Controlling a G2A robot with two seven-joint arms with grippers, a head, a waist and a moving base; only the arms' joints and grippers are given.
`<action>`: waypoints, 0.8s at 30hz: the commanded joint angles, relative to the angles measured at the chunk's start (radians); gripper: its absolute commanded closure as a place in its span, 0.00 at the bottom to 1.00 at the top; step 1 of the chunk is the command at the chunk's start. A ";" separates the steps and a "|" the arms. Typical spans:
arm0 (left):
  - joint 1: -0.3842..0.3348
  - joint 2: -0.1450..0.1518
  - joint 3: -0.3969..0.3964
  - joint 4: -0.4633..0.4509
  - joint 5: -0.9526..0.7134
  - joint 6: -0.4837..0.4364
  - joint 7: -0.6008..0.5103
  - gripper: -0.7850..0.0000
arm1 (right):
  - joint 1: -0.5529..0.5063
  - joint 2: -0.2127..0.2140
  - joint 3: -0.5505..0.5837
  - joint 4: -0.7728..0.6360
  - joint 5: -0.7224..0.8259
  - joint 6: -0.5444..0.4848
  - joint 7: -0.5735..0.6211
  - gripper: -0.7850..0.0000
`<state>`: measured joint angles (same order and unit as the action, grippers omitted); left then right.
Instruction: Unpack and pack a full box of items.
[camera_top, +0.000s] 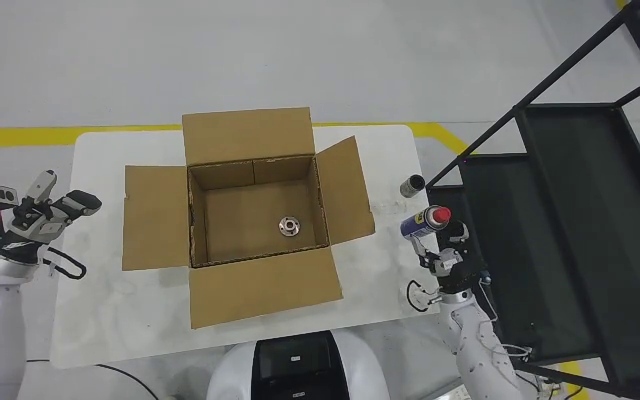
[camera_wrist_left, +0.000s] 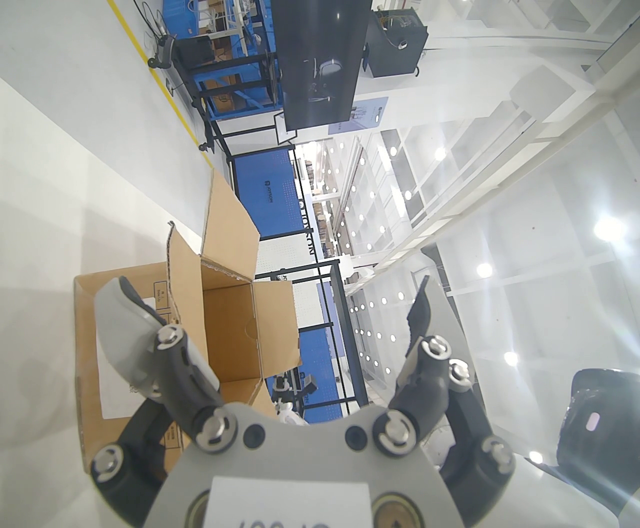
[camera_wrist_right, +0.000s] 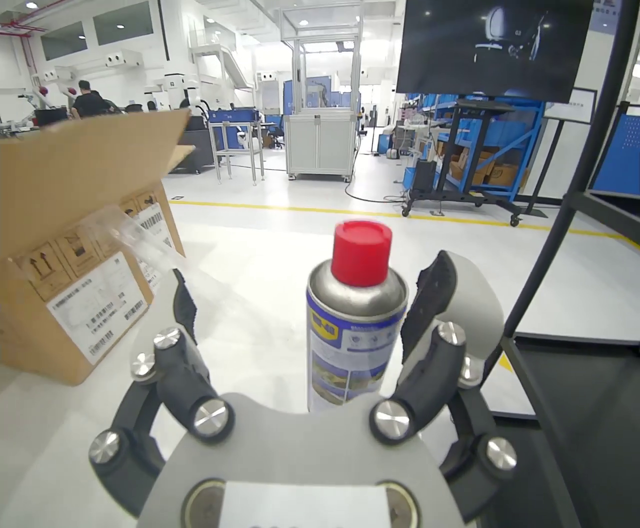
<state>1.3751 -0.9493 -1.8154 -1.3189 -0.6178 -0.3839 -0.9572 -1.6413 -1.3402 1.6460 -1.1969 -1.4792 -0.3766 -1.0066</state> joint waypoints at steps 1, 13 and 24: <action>0.000 0.000 0.000 0.000 0.000 0.000 0.000 0.00 | -0.062 0.002 0.010 -0.153 0.014 0.005 0.063 0.00; 0.000 0.000 0.000 0.000 0.000 0.000 0.000 0.00 | -0.229 0.016 -0.040 -0.744 -0.004 -0.139 0.509 0.00; 0.000 0.000 0.000 0.000 0.000 0.000 0.000 0.00 | -0.041 0.014 -0.263 -0.847 -0.012 -0.189 1.032 0.00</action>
<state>1.3751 -0.9493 -1.8154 -1.3189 -0.6178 -0.3839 -0.9572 -1.7070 -1.3246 1.4036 -2.0489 -1.4871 -0.5794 -0.0199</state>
